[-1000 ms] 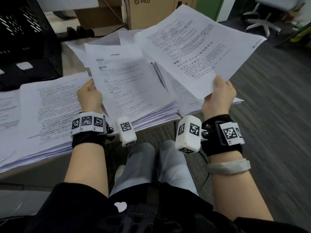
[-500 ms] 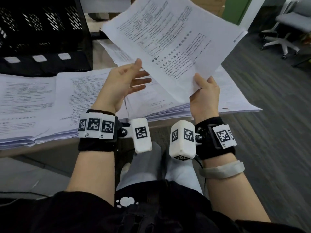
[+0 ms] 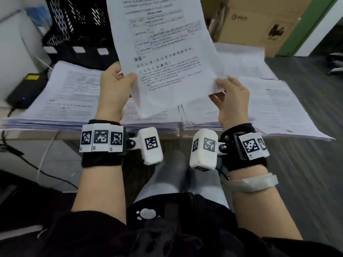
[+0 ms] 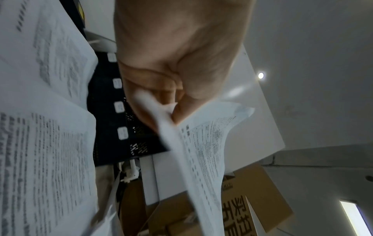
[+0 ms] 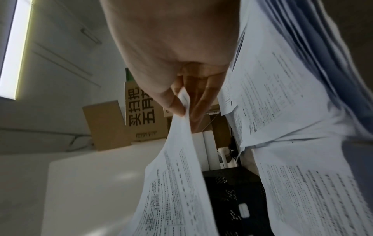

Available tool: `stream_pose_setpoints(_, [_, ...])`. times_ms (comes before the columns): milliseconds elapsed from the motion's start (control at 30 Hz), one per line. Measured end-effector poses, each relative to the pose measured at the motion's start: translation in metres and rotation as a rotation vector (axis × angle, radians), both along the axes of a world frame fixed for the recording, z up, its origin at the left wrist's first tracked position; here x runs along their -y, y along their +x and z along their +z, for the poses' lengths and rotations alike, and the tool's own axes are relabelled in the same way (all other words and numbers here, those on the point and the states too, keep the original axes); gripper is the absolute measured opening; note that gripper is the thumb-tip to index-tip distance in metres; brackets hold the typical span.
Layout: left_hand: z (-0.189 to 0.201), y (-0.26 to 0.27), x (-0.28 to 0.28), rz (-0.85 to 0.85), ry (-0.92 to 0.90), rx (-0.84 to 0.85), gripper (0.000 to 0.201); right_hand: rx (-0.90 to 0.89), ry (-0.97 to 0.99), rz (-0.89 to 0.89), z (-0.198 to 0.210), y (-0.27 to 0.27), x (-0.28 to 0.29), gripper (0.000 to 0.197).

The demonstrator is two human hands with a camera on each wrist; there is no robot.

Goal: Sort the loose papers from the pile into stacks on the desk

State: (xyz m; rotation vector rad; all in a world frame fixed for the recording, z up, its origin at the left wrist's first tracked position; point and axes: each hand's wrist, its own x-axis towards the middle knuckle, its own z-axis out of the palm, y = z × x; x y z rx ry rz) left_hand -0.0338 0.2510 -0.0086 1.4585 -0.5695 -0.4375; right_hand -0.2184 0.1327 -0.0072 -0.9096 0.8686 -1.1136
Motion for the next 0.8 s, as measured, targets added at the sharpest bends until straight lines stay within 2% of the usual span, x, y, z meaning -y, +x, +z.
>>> stream_pose_setpoints(100, [-0.005,0.024,-0.022,0.261,-0.073,-0.044,0.026,-0.089,-0.066,0.130,0.000,0.024,-0.016,0.021])
stream_pose_setpoints(167, [-0.009,0.037,-0.038,0.340,-0.090,-0.103,0.030,-0.101,-0.064,0.183,-0.003,0.044,-0.026,0.023])
stream_pose_setpoints(267, [-0.012,0.053,-0.063,0.360,-0.046,-0.188,0.044,-0.056,0.003,0.210,-0.010,0.072,-0.040,0.021])
stream_pose_setpoints(400, [-0.018,0.071,-0.094,0.291,0.060,-0.220,0.033,-0.064,0.055,0.301,-0.024,0.103,-0.060,0.024])
stream_pose_setpoints(467, [-0.024,0.079,-0.109,0.368,0.027,-0.248,0.043,-0.088,0.067,0.369,-0.030,0.115,-0.070,0.025])
stream_pose_setpoints(533, [-0.030,0.089,-0.123,0.541,-0.044,-0.263,0.051,-0.111,0.075,0.429,-0.035,0.125,-0.079,0.024])
stream_pose_setpoints(633, [-0.034,0.101,-0.139,0.754,-0.204,-0.233,0.048,-0.137,0.094,0.488,-0.039,0.140,-0.092,0.023])
stream_pose_setpoints(700, [-0.034,0.107,-0.146,0.795,-0.271,-0.243,0.045,-0.135,0.114,0.518,-0.041,0.150,-0.102,0.018])
stream_pose_setpoints(800, [-0.033,0.107,-0.152,0.755,-0.241,-0.274,0.039,-0.094,0.149,0.530,-0.042,0.162,-0.116,0.021])
